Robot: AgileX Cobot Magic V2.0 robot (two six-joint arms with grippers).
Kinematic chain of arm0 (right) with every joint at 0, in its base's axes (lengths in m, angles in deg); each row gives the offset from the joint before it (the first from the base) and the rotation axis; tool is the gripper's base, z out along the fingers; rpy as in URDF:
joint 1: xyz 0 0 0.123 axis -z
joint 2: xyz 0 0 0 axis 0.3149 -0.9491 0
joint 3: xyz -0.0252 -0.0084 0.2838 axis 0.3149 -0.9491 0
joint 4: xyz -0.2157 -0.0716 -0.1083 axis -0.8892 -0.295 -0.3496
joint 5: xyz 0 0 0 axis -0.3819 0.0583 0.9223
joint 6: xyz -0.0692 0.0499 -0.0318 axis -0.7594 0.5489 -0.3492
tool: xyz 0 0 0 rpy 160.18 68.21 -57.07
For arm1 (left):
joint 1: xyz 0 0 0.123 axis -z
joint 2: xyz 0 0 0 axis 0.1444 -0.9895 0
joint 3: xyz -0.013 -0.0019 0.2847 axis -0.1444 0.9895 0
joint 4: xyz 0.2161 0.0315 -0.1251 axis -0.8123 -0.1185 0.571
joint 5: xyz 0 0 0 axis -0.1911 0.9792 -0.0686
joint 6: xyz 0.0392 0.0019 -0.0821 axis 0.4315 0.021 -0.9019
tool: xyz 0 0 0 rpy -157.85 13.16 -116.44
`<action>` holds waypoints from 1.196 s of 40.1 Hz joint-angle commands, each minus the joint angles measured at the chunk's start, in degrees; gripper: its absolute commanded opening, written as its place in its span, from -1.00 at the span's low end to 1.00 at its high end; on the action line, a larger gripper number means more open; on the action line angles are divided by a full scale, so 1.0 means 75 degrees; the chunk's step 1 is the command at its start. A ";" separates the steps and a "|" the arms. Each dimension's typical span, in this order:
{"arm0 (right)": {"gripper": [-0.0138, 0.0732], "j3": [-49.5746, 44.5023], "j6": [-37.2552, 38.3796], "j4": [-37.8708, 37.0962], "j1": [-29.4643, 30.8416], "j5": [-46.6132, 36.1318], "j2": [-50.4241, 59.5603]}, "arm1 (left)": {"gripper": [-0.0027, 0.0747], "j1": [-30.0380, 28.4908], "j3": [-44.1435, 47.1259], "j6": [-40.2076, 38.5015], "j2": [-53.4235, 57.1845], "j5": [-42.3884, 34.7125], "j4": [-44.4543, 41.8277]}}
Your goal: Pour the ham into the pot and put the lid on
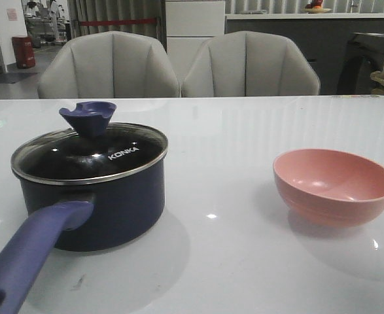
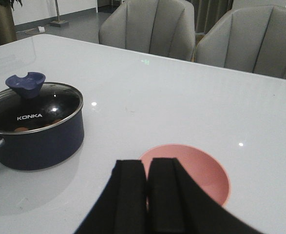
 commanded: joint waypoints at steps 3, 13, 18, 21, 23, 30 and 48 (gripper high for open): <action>-0.31 0.0214 -0.0056 0.0038 -0.0020 -0.0595 -0.0008 | -0.64 -0.0172 0.0072 -0.0010 -0.0086 -0.0755 -0.0228; -0.31 0.0214 -0.0056 0.0038 -0.0020 -0.0595 -0.0008 | -0.64 -0.1736 0.1644 -0.0247 0.0693 -0.2427 -0.0228; -0.31 0.0214 -0.0056 0.0038 -0.0020 -0.0595 -0.0008 | -0.64 -0.2185 0.2405 -0.0528 0.1053 -0.3164 -0.0228; -0.31 0.0214 -0.0056 0.0038 -0.0020 -0.0595 -0.0008 | -0.64 -0.2258 0.2495 -0.0765 0.1152 -0.2893 -0.0228; -0.31 0.0214 -0.0056 0.0038 -0.0020 -0.0595 -0.0008 | -0.64 -0.2258 0.2495 -0.0780 0.1136 -0.2858 -0.0228; -0.31 0.0214 -0.0056 0.0038 -0.0020 -0.0595 -0.0008 | -0.64 -0.2258 0.2495 -0.0825 0.1136 -0.2858 -0.0228; -0.31 0.0214 -0.0056 0.0038 -0.0020 -0.0595 -0.0008 | -0.64 -0.2258 0.2495 -0.0825 0.1136 -0.2858 -0.0228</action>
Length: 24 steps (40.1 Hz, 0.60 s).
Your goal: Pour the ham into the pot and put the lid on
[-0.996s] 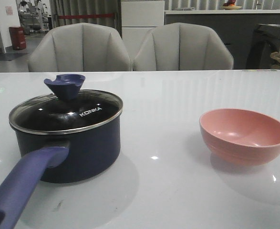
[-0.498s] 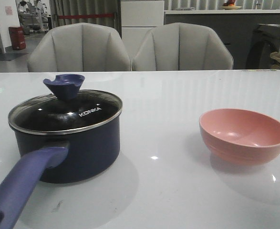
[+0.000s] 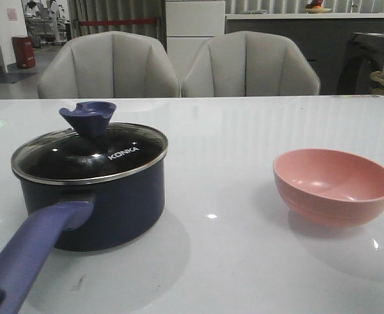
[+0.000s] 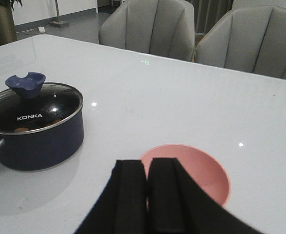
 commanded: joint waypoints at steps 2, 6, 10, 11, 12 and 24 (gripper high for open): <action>-0.31 0.0214 -0.0056 0.0038 -0.0020 -0.0595 -0.0023 | -0.64 -0.0019 0.0232 -0.0087 0.0164 -0.0585 -0.0003; -0.31 0.0214 -0.0056 0.0038 -0.0020 -0.0595 -0.0023 | -0.64 -0.0019 0.0232 -0.0087 0.0164 -0.0585 -0.0003; -0.31 0.0214 -0.0056 0.0038 -0.0020 -0.0595 -0.0023 | -0.64 -0.0019 0.0232 -0.0087 0.0164 -0.0585 -0.0003; -0.31 0.0214 -0.0056 0.0038 -0.0020 -0.0595 -0.0023 | -0.64 -0.0019 0.0232 -0.0087 0.0164 -0.0585 -0.0003; -0.31 0.0214 -0.0056 0.0038 -0.0020 -0.0595 -0.0023 | -0.64 -0.0019 0.0232 -0.0087 0.0164 -0.0585 -0.0003; -0.31 0.0058 -0.0056 -0.0266 0.0076 -0.0778 -0.0023 | -0.64 -0.0019 0.0232 -0.0087 0.0164 -0.0585 -0.0003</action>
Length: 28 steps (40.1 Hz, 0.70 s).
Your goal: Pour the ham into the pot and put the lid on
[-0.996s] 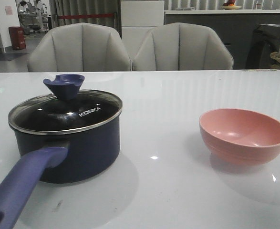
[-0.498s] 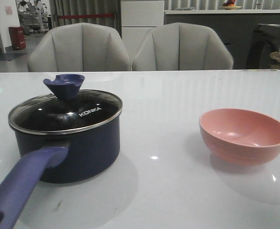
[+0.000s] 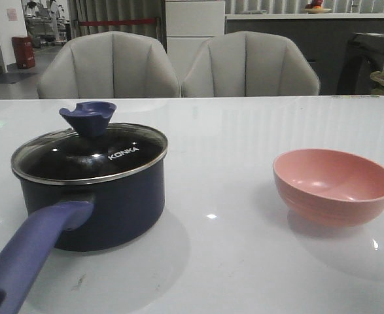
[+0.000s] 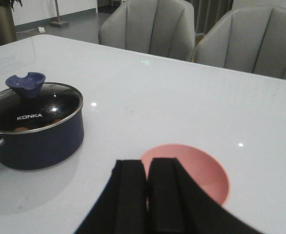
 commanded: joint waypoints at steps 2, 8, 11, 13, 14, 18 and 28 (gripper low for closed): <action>-0.31 0.0029 -0.0024 -0.0592 0.0260 -0.0847 -0.0015 | -0.64 -0.0019 0.0232 -0.0087 0.0164 -0.0585 -0.0003; -0.31 -0.0333 0.0478 -0.1155 0.1085 -0.1115 0.0480 | -0.64 -0.0019 0.0232 -0.0087 0.0164 -0.0585 -0.0003; -0.31 -0.0593 0.0903 -0.1430 0.1521 -0.1100 0.0929 | -0.64 -0.0019 0.0232 -0.0087 0.0164 -0.0585 -0.0003; -0.31 -0.0771 0.1235 -0.1662 0.1780 -0.1071 0.1257 | -0.64 -0.0019 0.0232 -0.0087 0.0164 -0.0585 -0.0003; -0.31 -0.0873 0.1415 -0.1760 0.1913 -0.1064 0.1436 | -0.64 -0.0019 0.0232 -0.0087 0.0164 -0.0585 -0.0003; -0.31 -0.1229 0.1932 -0.2223 0.2207 -0.1064 0.1964 | -0.64 -0.0019 0.0232 -0.0087 0.0164 -0.0585 -0.0003; -0.31 -0.1886 0.2468 -0.2403 0.2234 -0.1078 0.2546 | -0.64 -0.0019 0.0232 -0.0087 0.0164 -0.0585 -0.0003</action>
